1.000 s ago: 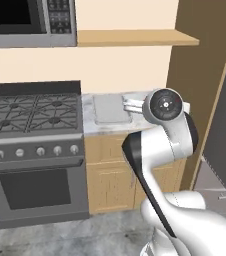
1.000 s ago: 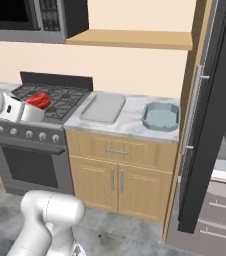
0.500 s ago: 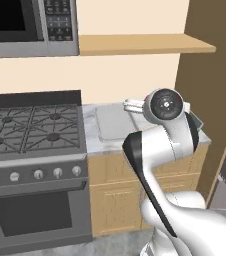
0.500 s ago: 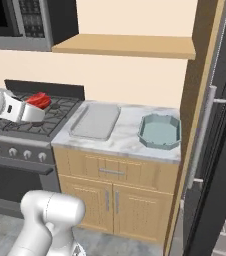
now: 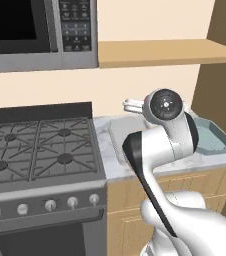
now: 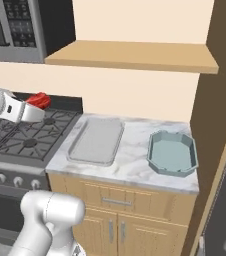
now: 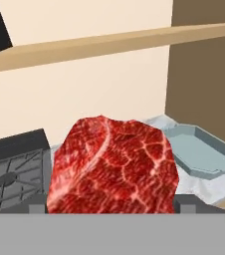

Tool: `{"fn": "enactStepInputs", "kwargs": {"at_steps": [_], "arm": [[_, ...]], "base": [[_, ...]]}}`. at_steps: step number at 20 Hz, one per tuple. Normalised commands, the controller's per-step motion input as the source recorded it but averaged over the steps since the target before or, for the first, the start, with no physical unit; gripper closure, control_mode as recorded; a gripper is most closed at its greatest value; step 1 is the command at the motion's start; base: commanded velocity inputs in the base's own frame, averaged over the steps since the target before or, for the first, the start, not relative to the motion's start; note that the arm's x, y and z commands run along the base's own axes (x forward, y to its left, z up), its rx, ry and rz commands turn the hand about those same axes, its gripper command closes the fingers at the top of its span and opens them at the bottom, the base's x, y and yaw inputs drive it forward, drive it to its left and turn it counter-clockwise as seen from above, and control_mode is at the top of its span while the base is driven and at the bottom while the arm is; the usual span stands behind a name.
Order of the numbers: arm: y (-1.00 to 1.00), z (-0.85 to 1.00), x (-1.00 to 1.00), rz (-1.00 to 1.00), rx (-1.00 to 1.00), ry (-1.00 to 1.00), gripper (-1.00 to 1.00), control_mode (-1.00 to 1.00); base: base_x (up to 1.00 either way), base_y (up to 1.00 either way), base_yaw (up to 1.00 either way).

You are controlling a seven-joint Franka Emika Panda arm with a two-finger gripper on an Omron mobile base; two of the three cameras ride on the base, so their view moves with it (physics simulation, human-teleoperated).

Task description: Place one broccoli and one steak in each tupperware on the nearby counter, to pack two identical lunches.

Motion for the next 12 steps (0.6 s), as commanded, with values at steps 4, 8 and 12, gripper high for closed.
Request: {"fn": "enactStepInputs", "kwargs": {"at_steps": [4, 8, 12], "arm": [[0.0, 0.0, 0.0, 0.0, 0.0, 0.0, 1.0, 1.0], [0.0, 0.0, 0.0, 0.0, 0.0, 0.0, 1.0, 1.0], [0.0, 0.0, 0.0, 0.0, 0.0, 0.0, 1.0, 1.0]], "base": [[0.66, 0.4, -0.07], [0.42, 0.08, -0.05], [-0.01, -0.01, -0.04]]}}
